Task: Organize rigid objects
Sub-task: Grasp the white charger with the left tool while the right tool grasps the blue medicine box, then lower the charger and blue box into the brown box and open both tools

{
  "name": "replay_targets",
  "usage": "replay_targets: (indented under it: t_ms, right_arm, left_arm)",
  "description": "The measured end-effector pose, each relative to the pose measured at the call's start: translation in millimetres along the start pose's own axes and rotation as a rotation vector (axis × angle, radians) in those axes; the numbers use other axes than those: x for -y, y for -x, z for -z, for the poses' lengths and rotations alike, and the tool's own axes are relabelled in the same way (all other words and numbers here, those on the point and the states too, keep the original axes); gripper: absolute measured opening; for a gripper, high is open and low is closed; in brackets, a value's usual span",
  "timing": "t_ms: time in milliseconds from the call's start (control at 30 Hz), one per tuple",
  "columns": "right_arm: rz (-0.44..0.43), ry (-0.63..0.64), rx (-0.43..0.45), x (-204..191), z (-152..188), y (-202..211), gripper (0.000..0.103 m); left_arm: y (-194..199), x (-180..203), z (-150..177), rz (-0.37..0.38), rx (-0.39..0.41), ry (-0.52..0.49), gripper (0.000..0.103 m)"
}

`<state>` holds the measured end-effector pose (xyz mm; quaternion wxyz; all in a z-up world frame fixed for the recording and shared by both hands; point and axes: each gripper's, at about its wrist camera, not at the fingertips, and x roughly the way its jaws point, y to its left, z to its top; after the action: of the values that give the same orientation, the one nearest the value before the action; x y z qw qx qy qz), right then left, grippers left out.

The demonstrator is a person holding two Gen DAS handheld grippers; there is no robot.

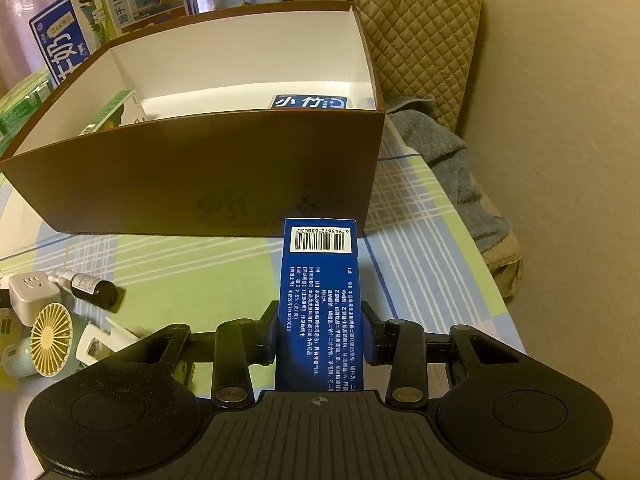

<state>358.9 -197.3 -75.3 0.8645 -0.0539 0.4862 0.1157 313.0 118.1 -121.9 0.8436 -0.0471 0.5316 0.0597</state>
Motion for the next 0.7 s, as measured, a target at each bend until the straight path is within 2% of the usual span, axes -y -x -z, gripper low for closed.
replay_targets:
  t_ms: [367, 700]
  right_arm:
    - [-0.016, 0.014, 0.013, 1, 0, 9, 0.036]
    - [-0.067, 0.043, 0.073, 0, -5, 46, 0.036]
  left_arm:
    - [-1, 3, 2, -0.003, 0.005, -0.031, 0.036]
    - [52, 1, 8, 0.0, 0.112, -0.014, 0.036]
